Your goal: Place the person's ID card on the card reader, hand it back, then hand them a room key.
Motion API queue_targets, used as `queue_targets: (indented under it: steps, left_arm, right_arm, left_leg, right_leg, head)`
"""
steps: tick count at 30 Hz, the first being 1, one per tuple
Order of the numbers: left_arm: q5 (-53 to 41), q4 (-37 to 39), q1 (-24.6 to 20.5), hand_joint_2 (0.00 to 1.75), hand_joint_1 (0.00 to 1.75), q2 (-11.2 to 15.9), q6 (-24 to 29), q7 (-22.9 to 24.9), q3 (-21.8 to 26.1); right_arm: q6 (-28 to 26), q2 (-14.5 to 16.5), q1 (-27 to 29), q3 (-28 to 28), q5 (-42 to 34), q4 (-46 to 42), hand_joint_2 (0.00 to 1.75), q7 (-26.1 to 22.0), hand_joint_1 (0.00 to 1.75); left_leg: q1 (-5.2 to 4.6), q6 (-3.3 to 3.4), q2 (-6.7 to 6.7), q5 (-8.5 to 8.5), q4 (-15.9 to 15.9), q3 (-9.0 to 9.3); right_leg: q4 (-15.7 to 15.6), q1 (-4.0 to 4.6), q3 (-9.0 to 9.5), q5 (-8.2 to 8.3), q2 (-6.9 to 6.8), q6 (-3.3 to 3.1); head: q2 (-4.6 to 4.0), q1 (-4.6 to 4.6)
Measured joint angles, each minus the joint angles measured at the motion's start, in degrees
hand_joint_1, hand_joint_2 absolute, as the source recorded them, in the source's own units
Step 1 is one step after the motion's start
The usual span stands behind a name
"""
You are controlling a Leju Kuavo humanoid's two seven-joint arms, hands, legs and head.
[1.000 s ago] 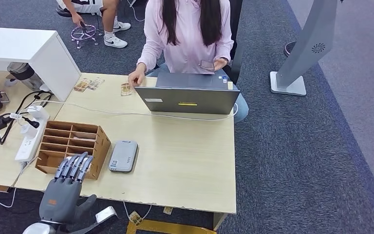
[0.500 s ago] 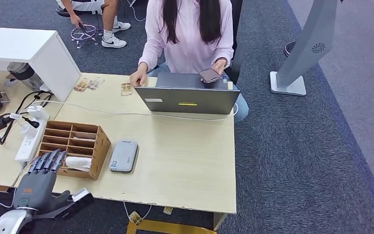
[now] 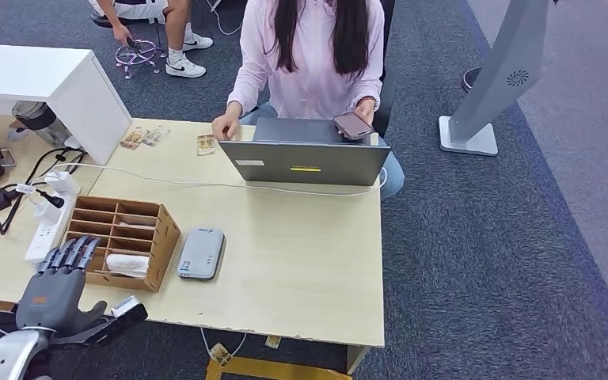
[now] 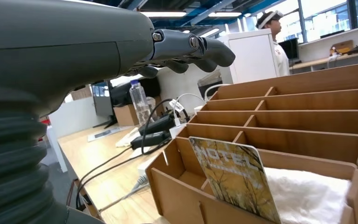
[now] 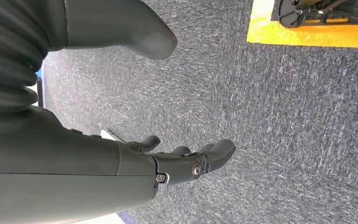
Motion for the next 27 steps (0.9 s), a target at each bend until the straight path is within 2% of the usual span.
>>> queue_targets:
  steps: [10, 27]
  left_arm:
    - [-0.6, 1.4, -2.1, 1.75, 0.00, -0.6, -0.2, -0.4, -0.4]
    - [-2.0, 4.9, -4.4, 1.75, 0.00, -1.1, -0.3, 0.1, -3.6]
  right_arm:
    - [0.0, 0.0, 0.0, 0.0, 0.2, 0.0, 1.75, -0.1, 0.00]
    - [0.3, 0.0, -0.2, 0.6, 1.0, 0.0, 1.75, -0.1, 0.00]
  left_leg:
    - [0.00, 0.00, 0.00, 0.00, 0.0, 0.01]
    - [0.00, 0.00, 0.01, 0.00, 0.0, 0.01]
  right_leg:
    - [0.0, 0.00, -0.01, 0.00, 0.01, 0.00]
    - [0.0, 0.00, 0.00, 0.00, 0.01, 0.00]
  head:
    - [0.00, 0.01]
    - [0.00, 0.00]
